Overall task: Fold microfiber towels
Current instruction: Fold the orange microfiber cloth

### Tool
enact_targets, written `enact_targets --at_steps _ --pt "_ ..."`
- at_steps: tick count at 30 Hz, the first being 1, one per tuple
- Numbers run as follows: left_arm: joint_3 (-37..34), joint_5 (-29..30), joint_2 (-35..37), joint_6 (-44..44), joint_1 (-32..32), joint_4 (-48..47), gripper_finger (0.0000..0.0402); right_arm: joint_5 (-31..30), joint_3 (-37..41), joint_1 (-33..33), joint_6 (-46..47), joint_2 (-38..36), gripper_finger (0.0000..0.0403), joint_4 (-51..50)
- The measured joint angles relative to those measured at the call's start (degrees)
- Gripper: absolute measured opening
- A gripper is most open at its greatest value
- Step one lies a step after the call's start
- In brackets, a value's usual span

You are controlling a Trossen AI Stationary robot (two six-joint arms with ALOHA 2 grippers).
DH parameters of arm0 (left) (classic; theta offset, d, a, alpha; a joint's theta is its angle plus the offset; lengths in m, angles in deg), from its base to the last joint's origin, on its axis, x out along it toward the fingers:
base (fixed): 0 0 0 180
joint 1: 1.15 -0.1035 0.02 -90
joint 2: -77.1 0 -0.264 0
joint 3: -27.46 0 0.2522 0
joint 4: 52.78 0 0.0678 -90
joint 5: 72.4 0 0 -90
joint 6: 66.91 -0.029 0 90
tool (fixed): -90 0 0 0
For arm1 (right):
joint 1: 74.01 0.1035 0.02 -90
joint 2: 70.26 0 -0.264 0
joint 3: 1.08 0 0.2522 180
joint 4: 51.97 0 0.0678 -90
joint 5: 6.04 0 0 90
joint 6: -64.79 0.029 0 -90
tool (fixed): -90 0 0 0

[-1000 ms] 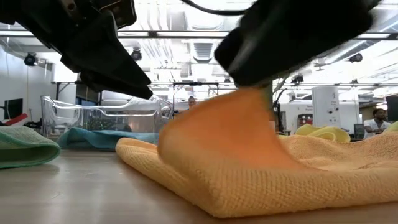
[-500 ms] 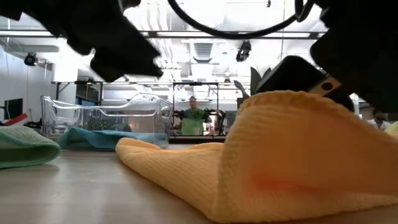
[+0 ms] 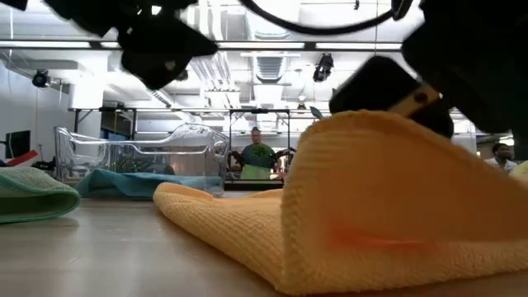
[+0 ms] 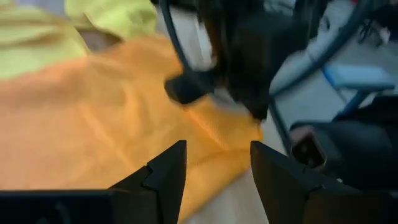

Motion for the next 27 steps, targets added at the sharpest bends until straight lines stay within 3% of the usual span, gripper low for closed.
enact_targets --at_steps 14,23,27 --pt "9.3 -2.0 -16.1 -4.4 0.2 7.8 0.0168 4.8 -0.1 1.3 -2.0 -0.9 0.0008 0.2" --pt "15.8 -5.8 -22.6 -4.9 0.0 7.8 0.0274 4.7 -0.2 1.4 -2.6 -1.0 0.0008 0.1" --pt "16.3 -8.5 -23.3 -5.6 -0.2 7.8 0.0295 4.5 -0.9 1.4 -3.6 -1.3 0.0008 0.2"
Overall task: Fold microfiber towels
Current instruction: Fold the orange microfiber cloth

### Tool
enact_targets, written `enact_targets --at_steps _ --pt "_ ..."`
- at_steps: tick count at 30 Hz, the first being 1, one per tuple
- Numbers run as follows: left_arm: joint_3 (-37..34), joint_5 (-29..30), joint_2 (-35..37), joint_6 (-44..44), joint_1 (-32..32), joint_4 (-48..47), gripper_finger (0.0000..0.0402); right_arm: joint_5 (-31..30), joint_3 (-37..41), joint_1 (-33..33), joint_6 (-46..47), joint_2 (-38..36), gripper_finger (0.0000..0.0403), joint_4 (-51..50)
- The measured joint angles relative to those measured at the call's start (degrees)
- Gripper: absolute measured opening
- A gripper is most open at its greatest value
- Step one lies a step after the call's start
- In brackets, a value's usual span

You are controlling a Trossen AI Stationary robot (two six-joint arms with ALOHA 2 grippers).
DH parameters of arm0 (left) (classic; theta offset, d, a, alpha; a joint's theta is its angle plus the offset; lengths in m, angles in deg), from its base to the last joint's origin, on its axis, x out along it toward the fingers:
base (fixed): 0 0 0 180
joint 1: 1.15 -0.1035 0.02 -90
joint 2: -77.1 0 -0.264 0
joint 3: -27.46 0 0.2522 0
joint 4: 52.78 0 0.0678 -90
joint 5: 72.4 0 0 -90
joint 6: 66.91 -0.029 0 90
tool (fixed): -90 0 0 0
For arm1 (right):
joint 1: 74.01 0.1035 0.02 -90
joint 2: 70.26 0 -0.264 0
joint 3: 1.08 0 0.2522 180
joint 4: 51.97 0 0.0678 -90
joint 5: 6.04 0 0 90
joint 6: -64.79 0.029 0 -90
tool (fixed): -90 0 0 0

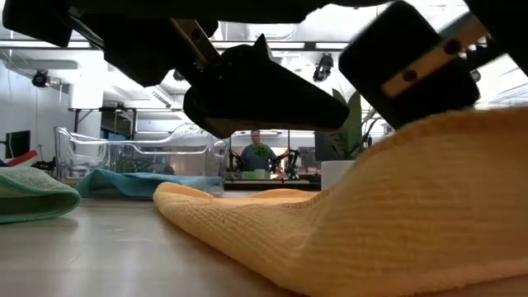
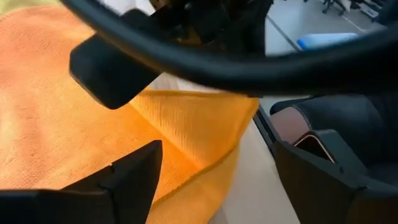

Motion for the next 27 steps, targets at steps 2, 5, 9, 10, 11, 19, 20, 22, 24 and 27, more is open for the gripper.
enact_targets --at_steps 2,5,9,10,11,19,20,22,24,27 --pt "0.0 0.0 0.0 0.0 0.0 0.1 0.0297 -1.2 -0.3 0.0 -0.6 -0.2 0.0008 0.0" --pt "-0.1 -0.2 0.0 0.0 -0.1 0.0 0.0297 -3.6 -0.7 0.0 -2.3 -0.5 0.0008 -0.2" --pt "0.0 -1.3 0.0 0.1 -0.1 0.1 0.0297 -10.1 -0.9 0.0 -2.9 -1.5 0.0008 -0.3" --pt "0.0 -1.6 0.0 0.1 -0.1 0.1 0.0297 -11.4 -0.9 0.0 -3.4 -1.7 0.0008 -0.4" --pt "0.0 -1.8 0.0 0.1 -0.1 0.1 0.0297 -12.6 -0.9 0.0 -4.0 -1.8 0.0008 -0.4" --pt "0.3 -2.2 0.0 0.2 -0.1 0.1 0.0297 -25.1 -0.9 0.0 -6.5 -4.8 0.0008 -2.1" --pt "0.3 -2.2 0.0 0.2 -0.1 0.1 0.0297 -26.1 -0.9 -0.1 -6.8 -5.0 0.0008 -2.1" --pt "0.3 -2.1 0.0 0.2 -0.3 0.0 0.0297 -27.0 -0.9 -0.2 -7.2 -5.0 0.0008 -2.1" --pt "0.3 -1.4 0.0 0.3 -0.3 0.0 0.0296 -27.0 -0.9 -0.2 -7.4 -5.0 0.0008 -2.1" --pt "0.3 -1.2 0.0 0.3 -0.4 0.8 0.028 -27.0 -0.9 -0.2 -7.4 -5.0 0.0008 -1.8"
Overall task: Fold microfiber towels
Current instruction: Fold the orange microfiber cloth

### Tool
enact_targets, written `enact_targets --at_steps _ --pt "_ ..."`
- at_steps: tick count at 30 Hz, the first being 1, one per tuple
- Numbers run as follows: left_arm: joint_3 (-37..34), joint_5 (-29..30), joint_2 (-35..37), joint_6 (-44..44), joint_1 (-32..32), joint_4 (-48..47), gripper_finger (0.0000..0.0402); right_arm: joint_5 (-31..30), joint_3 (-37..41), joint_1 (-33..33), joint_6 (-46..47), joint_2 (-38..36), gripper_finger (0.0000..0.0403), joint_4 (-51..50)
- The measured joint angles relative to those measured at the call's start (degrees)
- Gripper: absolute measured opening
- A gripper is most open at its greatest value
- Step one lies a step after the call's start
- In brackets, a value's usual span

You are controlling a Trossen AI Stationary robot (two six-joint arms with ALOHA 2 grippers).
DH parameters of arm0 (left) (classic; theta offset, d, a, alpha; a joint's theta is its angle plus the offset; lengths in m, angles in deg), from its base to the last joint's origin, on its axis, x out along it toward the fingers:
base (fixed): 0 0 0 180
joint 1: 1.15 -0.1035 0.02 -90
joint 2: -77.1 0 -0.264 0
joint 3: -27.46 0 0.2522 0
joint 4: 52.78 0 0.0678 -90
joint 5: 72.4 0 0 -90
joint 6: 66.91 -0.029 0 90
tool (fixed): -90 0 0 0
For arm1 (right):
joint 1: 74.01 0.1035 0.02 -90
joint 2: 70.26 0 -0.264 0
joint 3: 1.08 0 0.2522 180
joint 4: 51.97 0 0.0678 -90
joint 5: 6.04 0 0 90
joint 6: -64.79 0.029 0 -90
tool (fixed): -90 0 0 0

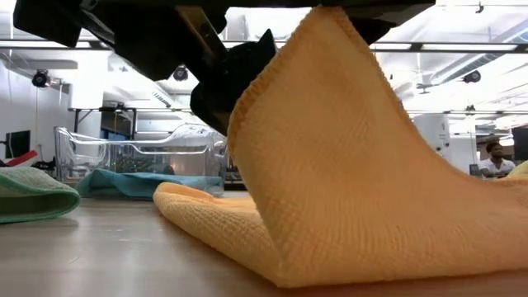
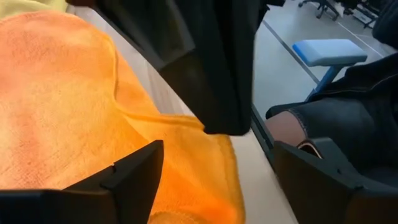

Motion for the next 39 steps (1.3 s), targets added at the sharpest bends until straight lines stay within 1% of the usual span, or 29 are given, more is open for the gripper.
enact_targets --at_steps 3,5,8,11,12,14,17,22,26,30,34,39 --pt "0.0 0.7 0.0 0.4 0.0 0.2 0.0241 -0.1 0.0 0.0 -0.1 0.0 0.0008 1.0" --pt "0.0 1.1 0.0 1.3 0.0 0.1 0.0202 -0.2 0.0 0.0 -0.4 0.0 0.0008 1.8" --pt "-0.1 1.4 0.0 1.4 0.0 0.0 0.0126 -0.2 0.0 0.0 -0.6 0.0 0.0008 1.8" --pt "-0.1 1.6 0.0 1.1 0.0 0.0 0.0033 -0.1 0.0 0.0 -1.3 0.0 0.0009 1.8" --pt "-0.2 1.6 0.1 1.0 0.0 -0.1 0.0017 0.0 0.0 0.0 -1.3 0.0 0.0009 1.8" --pt "-0.2 2.3 0.3 0.6 0.0 -0.4 0.001 0.8 0.0 0.0 -1.3 -0.3 0.0015 1.5" --pt "-0.3 2.8 1.2 -0.4 0.4 -0.9 0.0002 2.6 0.0 0.0 0.0 -1.9 0.0037 -0.4" --pt "-0.4 2.9 4.2 -0.7 1.0 -2.1 0.0 3.0 0.2 0.0 3.8 -6.1 0.0098 -10.2" --pt "-0.4 3.1 7.1 -0.8 1.7 -4.9 0.0 3.1 2.1 0.3 8.4 -8.7 0.0146 -16.7" --pt "-0.5 4.8 9.2 -0.7 2.3 -7.5 0.0 3.1 5.2 0.9 11.6 -10.7 0.0184 -18.8" --pt "-0.6 6.3 11.1 -0.2 2.6 -10.1 0.0 3.1 8.6 1.8 13.6 -12.0 0.0204 -18.8" --pt "-0.5 9.0 12.1 -0.1 2.7 -12.6 0.0 3.3 10.5 2.7 17.0 -12.1 0.0207 -18.9"
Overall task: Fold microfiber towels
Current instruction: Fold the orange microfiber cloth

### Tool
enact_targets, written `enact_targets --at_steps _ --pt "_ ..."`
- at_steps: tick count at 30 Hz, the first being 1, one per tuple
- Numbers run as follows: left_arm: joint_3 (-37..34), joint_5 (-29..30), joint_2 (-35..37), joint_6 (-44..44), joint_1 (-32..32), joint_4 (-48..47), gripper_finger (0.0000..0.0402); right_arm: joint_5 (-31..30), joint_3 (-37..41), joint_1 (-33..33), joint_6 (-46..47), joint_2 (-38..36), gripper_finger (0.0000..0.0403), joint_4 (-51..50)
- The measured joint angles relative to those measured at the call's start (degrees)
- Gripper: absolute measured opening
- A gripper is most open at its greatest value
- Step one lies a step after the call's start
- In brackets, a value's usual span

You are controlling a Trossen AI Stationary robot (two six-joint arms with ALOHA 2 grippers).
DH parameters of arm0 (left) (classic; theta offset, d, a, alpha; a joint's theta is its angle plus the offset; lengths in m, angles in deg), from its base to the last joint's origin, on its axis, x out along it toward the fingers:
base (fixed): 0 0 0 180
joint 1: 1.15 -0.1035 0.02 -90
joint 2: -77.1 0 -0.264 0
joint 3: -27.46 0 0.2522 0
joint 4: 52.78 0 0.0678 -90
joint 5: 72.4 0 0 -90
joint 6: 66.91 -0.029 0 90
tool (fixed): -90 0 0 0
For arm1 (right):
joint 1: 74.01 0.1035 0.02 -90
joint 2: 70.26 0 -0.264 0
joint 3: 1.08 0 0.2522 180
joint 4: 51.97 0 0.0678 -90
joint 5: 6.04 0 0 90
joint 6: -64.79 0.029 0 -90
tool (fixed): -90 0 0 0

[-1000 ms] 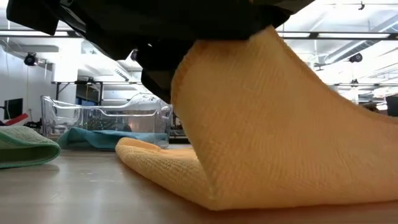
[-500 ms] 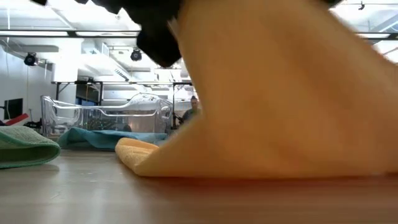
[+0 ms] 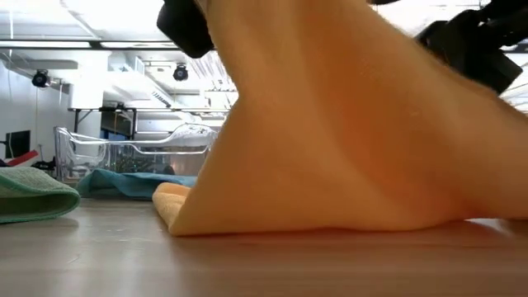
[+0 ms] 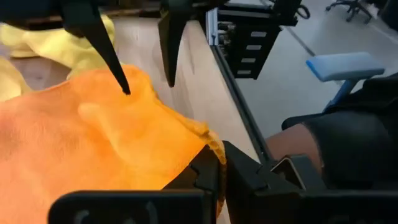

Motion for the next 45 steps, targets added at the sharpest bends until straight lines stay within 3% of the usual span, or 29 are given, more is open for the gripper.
enact_targets --at_steps 6,15,18,22,26,36,45 --pt "0.2 0.1 0.2 0.1 0.0 0.0 0.0 -0.4 2.3 1.9 4.4 0.6 0.0206 0.2" --pt "0.3 0.2 0.8 1.4 0.0 0.0 0.0 -5.9 7.7 3.7 11.2 0.8 0.019 -1.0" --pt "0.3 0.3 1.9 1.4 0.0 0.2 0.0 -7.8 8.5 3.8 11.4 1.5 0.0146 -1.6" --pt "0.2 1.0 3.9 1.2 0.0 -1.2 0.0 -10.9 7.8 3.9 8.6 1.1 0.0035 -2.1" --pt "0.2 1.5 7.1 1.2 0.1 -4.5 0.0 -12.7 3.8 4.0 5.4 0.0 0.0012 -6.8" --pt "0.1 3.1 18.2 -4.4 1.1 -5.9 0.0 -14.3 -12.4 3.9 -0.6 -3.4 0.0009 -29.4" --pt "0.0 4.5 26.8 -8.8 1.2 -7.2 0.0 -23.9 -27.1 3.5 -5.3 -5.7 0.0009 -45.7"
